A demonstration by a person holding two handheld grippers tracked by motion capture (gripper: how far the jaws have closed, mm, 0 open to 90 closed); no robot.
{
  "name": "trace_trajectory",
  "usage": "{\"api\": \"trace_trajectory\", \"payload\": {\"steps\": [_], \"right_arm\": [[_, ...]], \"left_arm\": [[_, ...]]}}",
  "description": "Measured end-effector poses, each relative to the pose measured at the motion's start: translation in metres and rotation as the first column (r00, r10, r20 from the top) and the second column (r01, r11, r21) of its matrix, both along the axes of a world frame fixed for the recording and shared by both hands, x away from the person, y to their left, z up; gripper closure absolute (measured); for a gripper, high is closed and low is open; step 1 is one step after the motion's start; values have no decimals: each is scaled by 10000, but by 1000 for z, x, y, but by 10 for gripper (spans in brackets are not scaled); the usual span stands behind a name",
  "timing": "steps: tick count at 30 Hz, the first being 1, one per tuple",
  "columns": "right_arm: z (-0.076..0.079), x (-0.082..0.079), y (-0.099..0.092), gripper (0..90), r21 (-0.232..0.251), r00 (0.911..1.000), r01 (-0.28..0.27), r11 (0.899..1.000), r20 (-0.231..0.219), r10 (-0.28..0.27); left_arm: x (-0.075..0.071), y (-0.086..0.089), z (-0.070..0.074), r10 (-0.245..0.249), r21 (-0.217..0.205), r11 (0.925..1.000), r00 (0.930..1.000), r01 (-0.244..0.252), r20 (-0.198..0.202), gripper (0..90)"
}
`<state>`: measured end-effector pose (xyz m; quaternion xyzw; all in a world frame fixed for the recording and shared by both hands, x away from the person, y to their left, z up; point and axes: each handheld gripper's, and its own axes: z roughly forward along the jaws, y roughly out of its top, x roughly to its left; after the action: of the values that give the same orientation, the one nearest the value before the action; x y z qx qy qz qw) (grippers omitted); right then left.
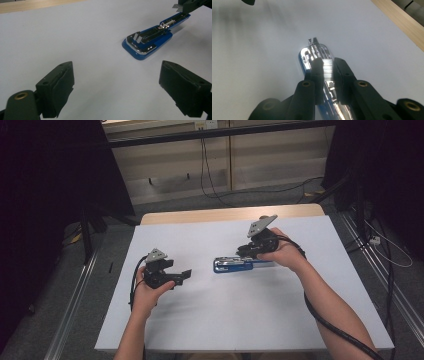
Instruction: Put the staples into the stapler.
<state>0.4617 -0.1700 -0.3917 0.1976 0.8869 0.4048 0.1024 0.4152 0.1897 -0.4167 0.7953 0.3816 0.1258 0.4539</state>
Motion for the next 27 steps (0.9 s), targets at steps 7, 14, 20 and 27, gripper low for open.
{"api": "trace_trajectory", "payload": {"steps": [7, 14, 20, 27], "right_arm": [[0, 8, 10, 793, -26, 9991, -421, 9991, 30, 421], [-1, 14, 18, 793, 249, 9982, -578, 9980, -140, 582], [-5, 20, 20, 793, 269, 9978, -612, 9978, -234, 618], [-7, 23, 22, 793, 201, 9978, -597, 9980, -263, 602]], "left_arm": [[0, 2, 0, 52, -49, 10000, 10000, -52, 17, 130], [0, 3, 1, 53, -56, 10000, 10000, -53, 8, 130], [0, 3, 1, 24, -72, 10000, 10000, -24, -26, 129], [0, 2, 0, 0, -50, 10000, 10000, 0, -21, 123]]}}
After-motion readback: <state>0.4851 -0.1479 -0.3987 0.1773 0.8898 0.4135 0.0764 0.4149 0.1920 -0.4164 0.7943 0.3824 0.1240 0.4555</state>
